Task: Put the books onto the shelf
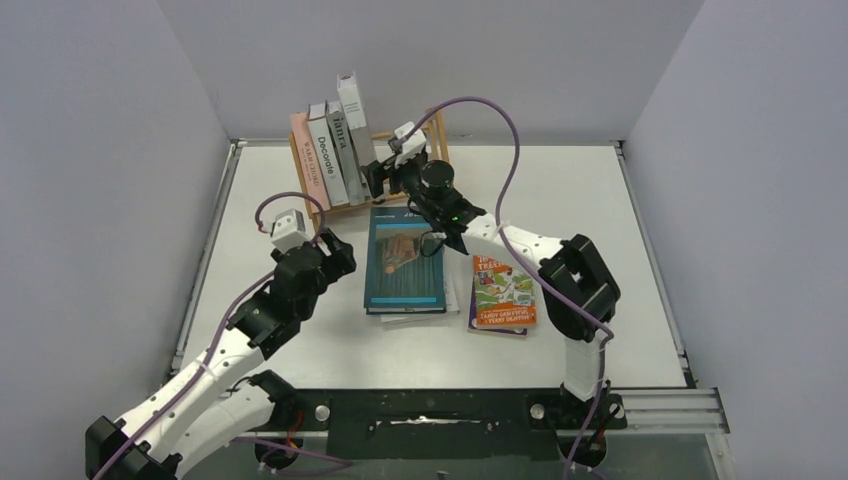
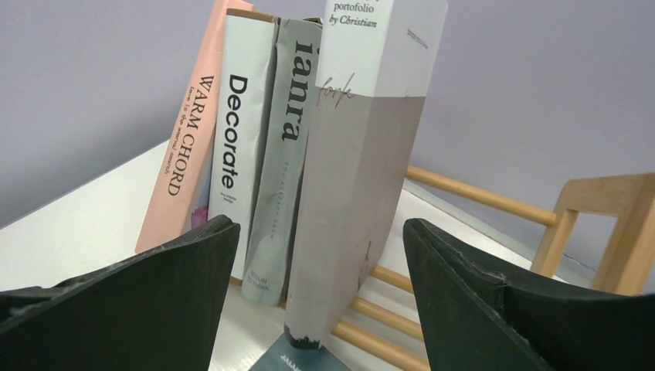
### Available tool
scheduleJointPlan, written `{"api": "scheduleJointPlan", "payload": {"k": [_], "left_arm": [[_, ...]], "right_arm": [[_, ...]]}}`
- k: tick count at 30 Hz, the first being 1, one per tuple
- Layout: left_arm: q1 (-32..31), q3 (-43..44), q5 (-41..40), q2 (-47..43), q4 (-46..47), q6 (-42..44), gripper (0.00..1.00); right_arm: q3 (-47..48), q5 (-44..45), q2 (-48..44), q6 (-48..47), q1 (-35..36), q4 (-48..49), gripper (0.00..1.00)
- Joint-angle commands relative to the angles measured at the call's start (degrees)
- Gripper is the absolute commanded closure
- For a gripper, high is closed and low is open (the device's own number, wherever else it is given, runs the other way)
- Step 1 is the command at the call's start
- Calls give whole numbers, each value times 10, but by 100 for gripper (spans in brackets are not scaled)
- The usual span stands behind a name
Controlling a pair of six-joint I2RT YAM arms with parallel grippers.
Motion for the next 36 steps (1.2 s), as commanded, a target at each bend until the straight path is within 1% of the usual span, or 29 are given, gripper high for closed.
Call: {"api": "scheduleJointPlan", "payload": {"k": [1, 4, 6, 11, 13, 17, 21, 25, 31, 36], "left_arm": [[4, 4, 30, 22, 47, -4, 29], [13, 4, 78, 54, 73, -7, 28], [26, 2, 127, 76, 98, -10, 27], [93, -22, 269, 136, 175, -24, 27], [106, -32, 290, 156, 206, -25, 27], [114, -30, 313, 212, 236, -16, 27], [119, -26, 343, 261, 262, -15, 27], [122, -36, 355, 286, 290, -21, 27], [127, -43, 380, 329, 337, -21, 27], [136, -56, 407, 355, 379, -30, 27]], "right_arm": [[-38, 25, -94, 30, -2, 12, 20], [-79, 34, -155, 81, -3, -37, 20], [-121, 41, -204, 112, -2, -61, 20], [-235, 46, -323, 195, -7, -123, 21], [-268, 36, -354, 221, -12, -148, 21], [-324, -1, -396, 263, -24, -177, 21], [-378, -34, -425, 301, -38, -173, 20], [-429, -59, -442, 330, -56, -150, 20], [-471, -99, -423, 346, -78, -118, 20], [-478, -129, -387, 345, -92, -96, 21]]}}
